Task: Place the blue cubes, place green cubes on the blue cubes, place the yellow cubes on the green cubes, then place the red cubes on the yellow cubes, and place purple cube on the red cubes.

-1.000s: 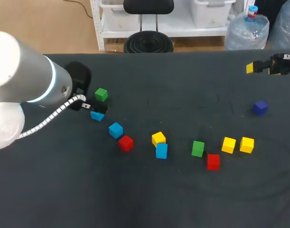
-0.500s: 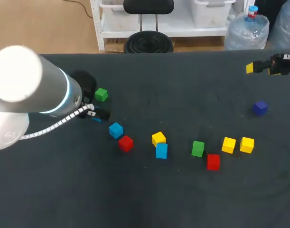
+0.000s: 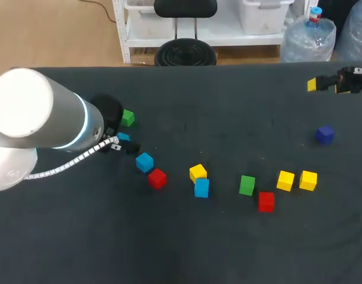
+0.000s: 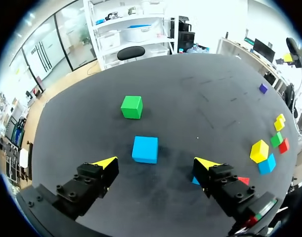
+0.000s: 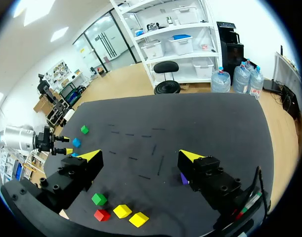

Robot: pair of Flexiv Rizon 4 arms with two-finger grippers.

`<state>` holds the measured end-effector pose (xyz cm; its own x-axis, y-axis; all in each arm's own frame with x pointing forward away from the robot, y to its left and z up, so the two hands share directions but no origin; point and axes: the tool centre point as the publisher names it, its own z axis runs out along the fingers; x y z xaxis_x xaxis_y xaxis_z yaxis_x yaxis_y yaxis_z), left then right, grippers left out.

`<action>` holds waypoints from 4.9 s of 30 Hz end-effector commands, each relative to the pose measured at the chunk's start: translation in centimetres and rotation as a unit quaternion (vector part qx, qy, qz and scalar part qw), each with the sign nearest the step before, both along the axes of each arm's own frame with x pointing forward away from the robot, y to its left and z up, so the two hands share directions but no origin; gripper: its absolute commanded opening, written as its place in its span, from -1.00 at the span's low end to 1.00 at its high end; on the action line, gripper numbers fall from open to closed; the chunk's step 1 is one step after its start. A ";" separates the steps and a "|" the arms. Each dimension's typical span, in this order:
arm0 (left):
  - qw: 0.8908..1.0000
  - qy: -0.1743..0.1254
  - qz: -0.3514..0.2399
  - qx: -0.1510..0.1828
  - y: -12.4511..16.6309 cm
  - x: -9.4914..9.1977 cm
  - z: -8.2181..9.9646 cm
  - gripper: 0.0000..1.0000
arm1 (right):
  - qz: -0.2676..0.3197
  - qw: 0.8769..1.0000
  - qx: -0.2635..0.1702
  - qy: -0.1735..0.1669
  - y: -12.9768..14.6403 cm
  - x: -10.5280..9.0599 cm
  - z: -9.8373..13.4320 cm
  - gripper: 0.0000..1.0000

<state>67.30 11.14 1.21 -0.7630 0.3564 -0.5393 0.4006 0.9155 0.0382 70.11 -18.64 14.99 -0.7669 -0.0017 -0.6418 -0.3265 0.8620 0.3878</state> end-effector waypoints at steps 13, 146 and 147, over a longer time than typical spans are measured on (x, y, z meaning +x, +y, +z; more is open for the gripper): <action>0.999 0.000 -0.032 -0.005 -0.7 -0.2 -0.1 0.97 | -0.003 1.000 -0.002 0.000 0.1 -0.1 0.0 1.00; 0.859 0.000 -0.511 -0.022 -12.4 -0.1 3.6 -1.00 | -0.003 1.000 -0.002 0.000 0.1 -0.1 0.0 1.00; 0.858 -0.001 -0.513 -0.023 -12.7 -0.1 3.5 -1.00 | -0.003 1.000 -0.002 0.000 0.1 -0.1 0.0 1.00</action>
